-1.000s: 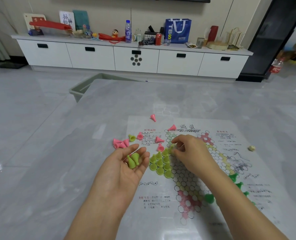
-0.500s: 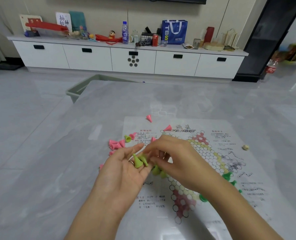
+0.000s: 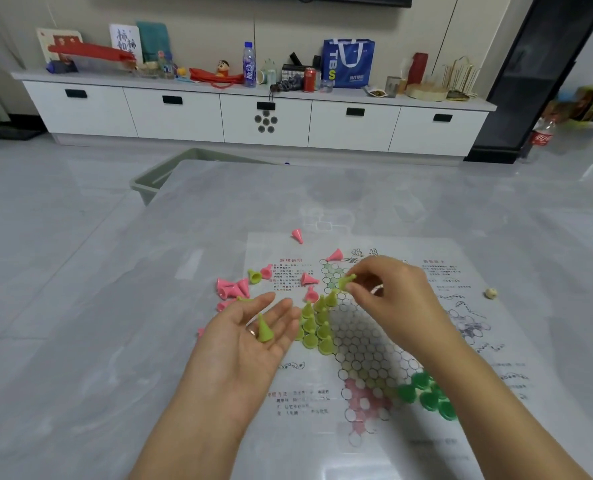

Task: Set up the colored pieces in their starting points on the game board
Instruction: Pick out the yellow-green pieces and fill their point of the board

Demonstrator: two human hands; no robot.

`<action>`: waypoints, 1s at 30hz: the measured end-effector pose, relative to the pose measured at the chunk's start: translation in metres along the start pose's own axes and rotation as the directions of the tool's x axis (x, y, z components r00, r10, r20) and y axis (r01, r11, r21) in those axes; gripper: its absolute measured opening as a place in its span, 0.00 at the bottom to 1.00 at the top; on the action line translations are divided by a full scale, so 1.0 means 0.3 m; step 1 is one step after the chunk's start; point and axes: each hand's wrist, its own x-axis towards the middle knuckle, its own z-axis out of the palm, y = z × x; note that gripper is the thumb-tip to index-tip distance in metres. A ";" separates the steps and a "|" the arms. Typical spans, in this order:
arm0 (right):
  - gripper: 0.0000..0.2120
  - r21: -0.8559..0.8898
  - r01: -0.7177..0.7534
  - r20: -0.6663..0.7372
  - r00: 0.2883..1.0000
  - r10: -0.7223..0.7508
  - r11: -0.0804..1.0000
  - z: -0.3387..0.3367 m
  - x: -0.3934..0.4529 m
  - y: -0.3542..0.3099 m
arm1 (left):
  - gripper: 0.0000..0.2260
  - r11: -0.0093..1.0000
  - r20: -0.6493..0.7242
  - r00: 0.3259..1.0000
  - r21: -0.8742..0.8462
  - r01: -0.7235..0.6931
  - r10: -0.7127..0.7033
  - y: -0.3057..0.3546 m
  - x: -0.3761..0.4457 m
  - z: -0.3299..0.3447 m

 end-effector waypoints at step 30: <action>0.07 -0.215 -0.052 0.139 0.987 0.084 0.975 0.103 -0.005 0.038 | 0.06 0.998 -0.050 0.998 -0.059 -0.026 0.023 0.020 0.004 -0.001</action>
